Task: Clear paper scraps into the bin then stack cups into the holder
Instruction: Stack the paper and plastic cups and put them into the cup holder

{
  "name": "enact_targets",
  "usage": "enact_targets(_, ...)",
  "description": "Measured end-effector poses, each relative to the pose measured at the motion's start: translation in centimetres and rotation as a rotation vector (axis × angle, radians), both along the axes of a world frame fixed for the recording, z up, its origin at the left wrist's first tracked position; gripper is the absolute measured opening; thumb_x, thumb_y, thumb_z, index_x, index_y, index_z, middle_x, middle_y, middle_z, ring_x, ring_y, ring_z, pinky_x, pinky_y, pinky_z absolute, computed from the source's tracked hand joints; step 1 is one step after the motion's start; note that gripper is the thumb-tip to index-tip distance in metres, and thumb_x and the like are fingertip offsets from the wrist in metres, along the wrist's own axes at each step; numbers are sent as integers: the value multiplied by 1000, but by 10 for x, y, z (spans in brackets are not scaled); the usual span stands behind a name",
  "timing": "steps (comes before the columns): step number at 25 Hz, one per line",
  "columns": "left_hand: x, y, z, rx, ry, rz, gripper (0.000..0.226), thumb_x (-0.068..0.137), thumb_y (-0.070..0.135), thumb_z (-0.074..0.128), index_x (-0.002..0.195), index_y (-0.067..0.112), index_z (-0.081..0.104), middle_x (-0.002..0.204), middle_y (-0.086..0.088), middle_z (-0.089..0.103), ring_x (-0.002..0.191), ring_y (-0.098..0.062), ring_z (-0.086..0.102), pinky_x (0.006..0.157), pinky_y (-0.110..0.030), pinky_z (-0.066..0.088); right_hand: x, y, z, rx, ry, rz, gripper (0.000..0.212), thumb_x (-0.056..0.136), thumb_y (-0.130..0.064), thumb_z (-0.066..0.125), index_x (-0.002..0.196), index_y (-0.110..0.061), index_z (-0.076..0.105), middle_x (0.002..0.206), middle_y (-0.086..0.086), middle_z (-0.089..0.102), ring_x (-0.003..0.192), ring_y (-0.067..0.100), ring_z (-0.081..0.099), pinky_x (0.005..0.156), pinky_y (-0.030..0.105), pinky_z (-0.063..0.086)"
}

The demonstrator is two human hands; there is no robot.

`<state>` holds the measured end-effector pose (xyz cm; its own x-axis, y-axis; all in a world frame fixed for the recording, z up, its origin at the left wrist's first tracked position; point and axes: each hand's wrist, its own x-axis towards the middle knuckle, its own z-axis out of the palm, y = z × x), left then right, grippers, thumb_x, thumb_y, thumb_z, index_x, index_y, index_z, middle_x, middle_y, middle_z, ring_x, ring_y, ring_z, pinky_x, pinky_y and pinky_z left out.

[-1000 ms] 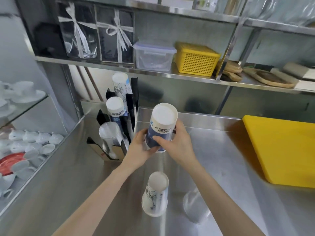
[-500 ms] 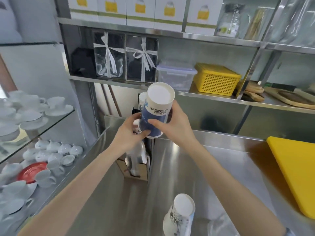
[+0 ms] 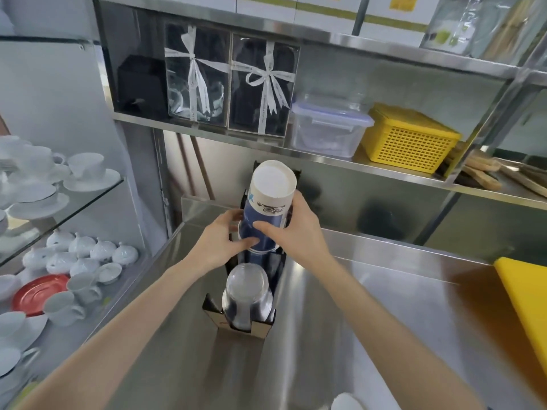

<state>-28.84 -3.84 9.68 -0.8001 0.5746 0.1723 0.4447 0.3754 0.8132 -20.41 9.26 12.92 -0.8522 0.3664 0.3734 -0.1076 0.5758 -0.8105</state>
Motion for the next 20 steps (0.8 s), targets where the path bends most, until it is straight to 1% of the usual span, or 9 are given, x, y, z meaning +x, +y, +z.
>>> enact_targets(2,-4,3,-11,-51,-25,2,63,75,24,70,129,12,40,130,-9,54,116,-26,52,99,-38,42,-5,3,-16,3,-32,-4,64,66,-27,75,120,-27,40,109,-17,49,97,0,47,65,-10,33)
enact_targets(4,-6,4,-18,-110,-30,9,63,75,27,69,129,13,39,130,-9,54,115,-25,53,93,-28,40,-9,4,-30,11,-86,4,68,67,-28,75,124,-27,37,115,-16,51,103,-2,45,71,-7,34)
enact_targets(7,-6,2,-21,-142,1,-10,62,77,26,68,130,13,39,132,-8,53,117,-23,51,88,-22,34,-12,3,-43,57,-145,48,81,68,-23,75,133,-27,28,134,-8,47,111,-5,36,93,11,34)
enact_targets(10,-4,-4,-13,-127,55,-42,60,78,25,68,129,13,40,132,-8,53,118,-22,50,93,-24,35,-8,4,-42,55,-178,83,97,69,-21,75,142,-20,11,146,-2,33,127,4,31,104,18,27)
enact_targets(12,-1,-8,-6,-77,70,-67,60,77,24,68,129,15,40,132,-6,52,118,-20,51,99,-29,37,-2,4,-38,103,-216,71,102,72,-25,73,143,-18,1,151,1,23,136,12,24,104,19,21)
enact_targets(14,5,-10,1,-27,103,-84,64,77,24,68,132,18,36,134,-4,51,120,-18,50,102,-31,38,7,4,-33,196,-162,24,92,77,-27,68,143,-18,5,152,1,21,137,12,23,102,15,19)
enact_targets(16,9,-7,6,-14,187,-76,67,78,25,67,134,19,33,136,-2,47,119,-13,49,98,-19,32,16,1,-29,290,-89,-4,74,81,-22,63,141,-19,19,149,1,28,135,13,28,104,16,23)
enact_targets(18,13,-4,9,-35,266,-64,64,79,26,65,134,18,34,136,-3,46,120,-15,46,93,-14,28,20,-1,-28,361,-109,7,57,84,-16,58,135,-15,33,146,3,35,134,20,33,110,28,28)
enact_targets(20,15,-3,10,-66,310,-62,58,81,23,63,133,16,37,135,-5,47,121,-19,45,94,-19,30,21,-1,-28,411,-168,20,53,85,-14,55,134,-11,36,146,5,34,133,25,33,111,40,31)
